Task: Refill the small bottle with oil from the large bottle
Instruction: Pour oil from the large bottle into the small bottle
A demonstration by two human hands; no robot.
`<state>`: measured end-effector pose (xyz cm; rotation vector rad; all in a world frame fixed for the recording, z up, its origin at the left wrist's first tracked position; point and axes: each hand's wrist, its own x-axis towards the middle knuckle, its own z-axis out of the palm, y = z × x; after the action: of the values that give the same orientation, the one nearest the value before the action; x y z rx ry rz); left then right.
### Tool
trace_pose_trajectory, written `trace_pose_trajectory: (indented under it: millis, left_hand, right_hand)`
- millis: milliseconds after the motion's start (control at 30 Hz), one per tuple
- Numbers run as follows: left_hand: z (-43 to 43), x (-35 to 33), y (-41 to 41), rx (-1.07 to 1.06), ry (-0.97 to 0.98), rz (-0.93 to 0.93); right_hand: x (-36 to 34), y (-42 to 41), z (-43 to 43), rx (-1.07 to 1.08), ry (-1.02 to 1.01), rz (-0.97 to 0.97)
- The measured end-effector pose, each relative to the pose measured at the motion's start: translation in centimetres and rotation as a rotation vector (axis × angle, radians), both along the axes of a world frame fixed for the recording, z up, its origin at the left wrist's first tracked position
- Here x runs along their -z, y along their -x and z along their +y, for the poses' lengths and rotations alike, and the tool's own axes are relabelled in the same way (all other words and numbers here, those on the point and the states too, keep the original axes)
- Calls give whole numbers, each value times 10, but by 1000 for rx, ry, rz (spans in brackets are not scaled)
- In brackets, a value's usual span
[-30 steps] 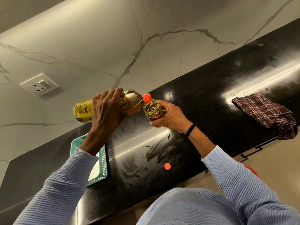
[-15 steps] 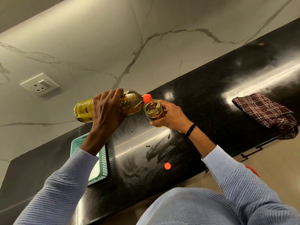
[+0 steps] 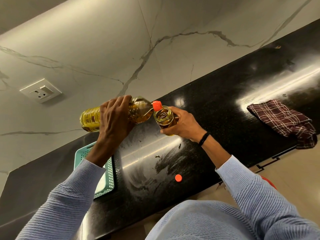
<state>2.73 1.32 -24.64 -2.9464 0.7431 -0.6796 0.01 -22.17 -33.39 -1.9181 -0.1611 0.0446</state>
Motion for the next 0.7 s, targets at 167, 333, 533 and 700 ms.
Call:
trace_pose_trajectory:
  millis: [167,333,533,700]
  left_hand:
    - [0,-1,1,3,-12,-11]
    - [1,-1,1,4,-18,-14]
    - [2,0,1,0,-28,-15]
    - [2,0,2,10,-11,-18]
  right_hand:
    - [1,0,0,1,-10,6]
    - [1,-1,0,1,-9,8]
    - [2,-1,2,-2,-7,3]
    - [1,0,2,-11,-2,1]
